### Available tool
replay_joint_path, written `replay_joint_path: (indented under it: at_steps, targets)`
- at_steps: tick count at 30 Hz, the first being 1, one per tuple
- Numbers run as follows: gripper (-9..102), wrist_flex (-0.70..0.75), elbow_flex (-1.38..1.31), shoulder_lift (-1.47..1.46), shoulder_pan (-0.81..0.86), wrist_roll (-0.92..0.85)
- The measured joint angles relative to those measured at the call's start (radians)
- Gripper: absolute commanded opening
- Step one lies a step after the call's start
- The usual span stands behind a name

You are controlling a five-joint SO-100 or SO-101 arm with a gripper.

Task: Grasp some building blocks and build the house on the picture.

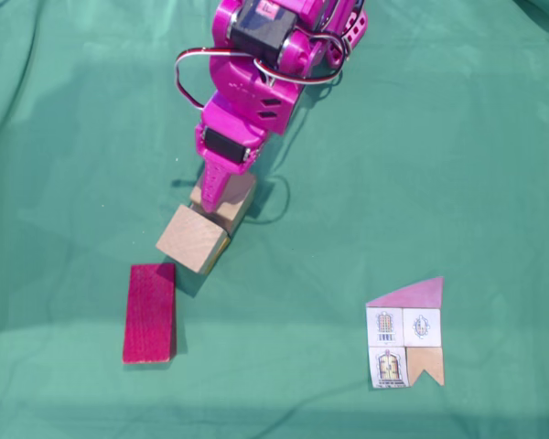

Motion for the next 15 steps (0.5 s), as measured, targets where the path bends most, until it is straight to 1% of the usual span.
replay_joint_path:
  at_steps: [15]
  targets:
    - [31, 0.000, 0.000, 0.003, 0.000, 0.000]
